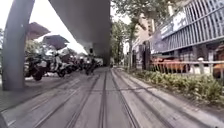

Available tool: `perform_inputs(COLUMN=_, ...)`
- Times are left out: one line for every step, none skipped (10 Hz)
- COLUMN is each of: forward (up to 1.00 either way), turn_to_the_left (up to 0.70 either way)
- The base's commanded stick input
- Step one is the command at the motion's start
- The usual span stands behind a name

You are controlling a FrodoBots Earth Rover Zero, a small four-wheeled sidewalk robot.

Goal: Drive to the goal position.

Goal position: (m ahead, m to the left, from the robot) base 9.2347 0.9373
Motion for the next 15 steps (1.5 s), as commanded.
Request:
perform_inputs(forward=0.45, turn_to_the_left=0.0)
perform_inputs(forward=0.45, turn_to_the_left=0.0)
perform_inputs(forward=0.45, turn_to_the_left=0.0)
perform_inputs(forward=0.45, turn_to_the_left=0.0)
perform_inputs(forward=0.45, turn_to_the_left=0.0)
perform_inputs(forward=0.45, turn_to_the_left=0.0)
perform_inputs(forward=0.45, turn_to_the_left=0.0)
perform_inputs(forward=0.45, turn_to_the_left=0.0)
perform_inputs(forward=0.45, turn_to_the_left=0.0)
perform_inputs(forward=0.45, turn_to_the_left=0.0)
perform_inputs(forward=0.45, turn_to_the_left=0.0)
perform_inputs(forward=0.45, turn_to_the_left=0.0)
perform_inputs(forward=0.45, turn_to_the_left=0.0)
perform_inputs(forward=0.45, turn_to_the_left=0.0)
perform_inputs(forward=0.45, turn_to_the_left=0.0)
